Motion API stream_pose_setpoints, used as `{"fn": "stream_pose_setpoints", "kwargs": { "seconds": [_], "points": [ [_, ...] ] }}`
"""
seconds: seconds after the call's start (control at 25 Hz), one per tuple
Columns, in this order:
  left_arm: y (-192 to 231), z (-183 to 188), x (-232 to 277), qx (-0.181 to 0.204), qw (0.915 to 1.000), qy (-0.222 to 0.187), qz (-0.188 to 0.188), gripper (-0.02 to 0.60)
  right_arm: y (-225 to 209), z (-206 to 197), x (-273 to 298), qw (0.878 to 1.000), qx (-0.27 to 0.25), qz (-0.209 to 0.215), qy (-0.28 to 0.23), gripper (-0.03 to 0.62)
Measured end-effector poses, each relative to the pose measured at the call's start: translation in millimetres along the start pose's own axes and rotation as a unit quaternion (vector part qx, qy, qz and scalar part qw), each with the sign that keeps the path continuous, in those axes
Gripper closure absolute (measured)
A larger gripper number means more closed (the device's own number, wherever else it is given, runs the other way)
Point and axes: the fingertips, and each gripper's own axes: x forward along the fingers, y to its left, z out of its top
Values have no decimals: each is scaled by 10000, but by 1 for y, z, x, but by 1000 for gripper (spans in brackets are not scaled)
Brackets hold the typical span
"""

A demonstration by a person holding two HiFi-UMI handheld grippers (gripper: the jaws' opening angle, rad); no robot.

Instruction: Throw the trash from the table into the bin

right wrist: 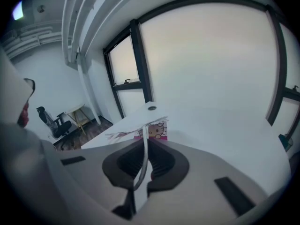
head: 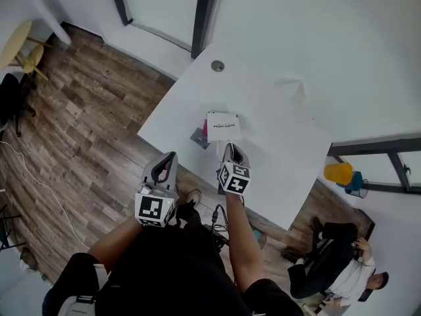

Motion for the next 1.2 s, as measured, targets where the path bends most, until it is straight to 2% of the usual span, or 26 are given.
{"fn": "stream_pose_setpoints", "kwargs": {
  "seconds": [0.16,0.36,0.64,0.84,1.04,1.12,1.2],
  "points": [
    [-14,12,-5,26,9994,-189,-295,584,0,1,-51,9992,33,-220,-335,583],
    [-39,23,-1,268,9946,-382,-923,584,-10,7,-102,9949,168,-615,-780,583],
    [-74,30,-4,126,9851,-432,-1659,584,-18,-3,-154,9867,406,-1112,-1114,583],
    [-101,30,-12,124,9705,-519,-2353,584,-9,-18,-198,9772,620,-1500,-1369,583],
    [-132,13,-7,22,9546,-326,-2959,584,-9,-31,-243,9618,879,-2072,-1561,583],
    [-154,7,-8,15,9456,-266,-3243,584,-15,-39,-268,9531,988,-2345,-1638,583],
    [-182,1,-15,20,9322,-218,-3612,584,-23,-51,-298,9413,1125,-2677,-1724,585]
  ]
}}
